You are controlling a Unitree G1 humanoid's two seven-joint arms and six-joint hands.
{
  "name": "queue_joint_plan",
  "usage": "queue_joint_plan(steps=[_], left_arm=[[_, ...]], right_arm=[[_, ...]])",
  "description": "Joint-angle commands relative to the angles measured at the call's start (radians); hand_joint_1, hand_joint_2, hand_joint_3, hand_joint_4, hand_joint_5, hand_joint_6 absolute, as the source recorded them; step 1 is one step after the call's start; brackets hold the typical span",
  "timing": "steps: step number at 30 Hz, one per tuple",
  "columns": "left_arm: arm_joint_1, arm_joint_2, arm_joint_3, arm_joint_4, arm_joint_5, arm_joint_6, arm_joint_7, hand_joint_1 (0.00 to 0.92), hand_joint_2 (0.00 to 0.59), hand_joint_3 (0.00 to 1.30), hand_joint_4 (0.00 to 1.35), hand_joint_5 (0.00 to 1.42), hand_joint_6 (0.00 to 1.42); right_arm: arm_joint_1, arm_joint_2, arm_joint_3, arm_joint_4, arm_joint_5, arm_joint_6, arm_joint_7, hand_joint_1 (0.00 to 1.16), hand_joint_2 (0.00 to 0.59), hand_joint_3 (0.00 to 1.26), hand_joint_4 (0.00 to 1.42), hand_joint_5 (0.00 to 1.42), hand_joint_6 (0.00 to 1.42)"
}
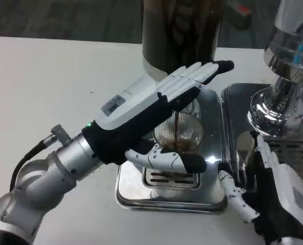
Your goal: Grasp the cup under the faucet to collect the drink, then remove the cup.
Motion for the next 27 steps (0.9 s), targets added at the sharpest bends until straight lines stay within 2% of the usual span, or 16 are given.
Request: queue_joint_plan(steps=[1,4,8,14,27], left_arm=[[-0.01,0.007,-0.028,0.018,0.024,-0.019,-0.015,0.0,0.105,0.0,0.0,0.0,0.0],[-0.011,0.01,-0.03,0.027,0.019,-0.021,-0.015,0.0,0.106,0.0,0.0,0.0,0.0],[-0.008,0.011,-0.029,0.034,0.006,-0.023,-0.018,0.0,0.109,0.0,0.0,0.0,0.0],[-0.006,0.01,-0.024,0.039,-0.004,-0.016,-0.016,0.0,0.119,0.0,0.0,0.0,0.0],[-0.005,0.016,-0.016,0.042,0.007,-0.01,-0.008,0.0,0.124,0.0,0.0,0.0,0.0]], right_arm=[[-0.016,-0.005,-0.045,0.011,0.149,-0.077,0.074,0.52,0.262,0.0,0.0,0.0,0.0],[-0.025,-0.009,-0.055,0.016,0.211,-0.109,0.112,0.61,0.223,0.0,0.0,0.0,0.0],[-0.037,-0.008,-0.054,0.02,0.24,-0.122,0.134,0.67,0.193,0.0,0.0,0.0,0.0],[-0.08,0.002,-0.053,0.042,0.261,-0.104,0.161,0.71,0.183,0.0,0.0,0.0,0.0],[-0.169,0.03,-0.056,0.153,0.316,-0.165,0.157,0.73,0.175,0.0,0.0,0.0,0.0]])
